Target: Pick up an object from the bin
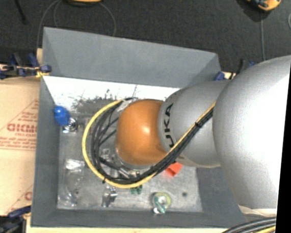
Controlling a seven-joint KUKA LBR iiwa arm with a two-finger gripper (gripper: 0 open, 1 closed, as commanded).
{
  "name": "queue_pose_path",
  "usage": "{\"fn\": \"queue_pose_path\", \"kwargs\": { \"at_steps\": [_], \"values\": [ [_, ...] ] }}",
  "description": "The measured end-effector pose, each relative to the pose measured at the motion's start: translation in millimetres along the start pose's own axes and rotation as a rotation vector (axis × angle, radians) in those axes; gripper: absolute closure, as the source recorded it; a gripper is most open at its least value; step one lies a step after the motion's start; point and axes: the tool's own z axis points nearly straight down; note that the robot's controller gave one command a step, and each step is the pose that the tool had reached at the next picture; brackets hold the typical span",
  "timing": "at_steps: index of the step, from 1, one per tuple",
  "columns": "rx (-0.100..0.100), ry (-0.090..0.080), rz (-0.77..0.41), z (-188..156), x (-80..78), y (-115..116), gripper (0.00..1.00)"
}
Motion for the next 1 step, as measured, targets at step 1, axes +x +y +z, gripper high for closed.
{"fn": "queue_pose_path", "kwargs": {
  "at_steps": [1],
  "values": [
    [-0.006,-0.012,-0.131,34.8,18.2,-103.3,0.00]
  ]
}}
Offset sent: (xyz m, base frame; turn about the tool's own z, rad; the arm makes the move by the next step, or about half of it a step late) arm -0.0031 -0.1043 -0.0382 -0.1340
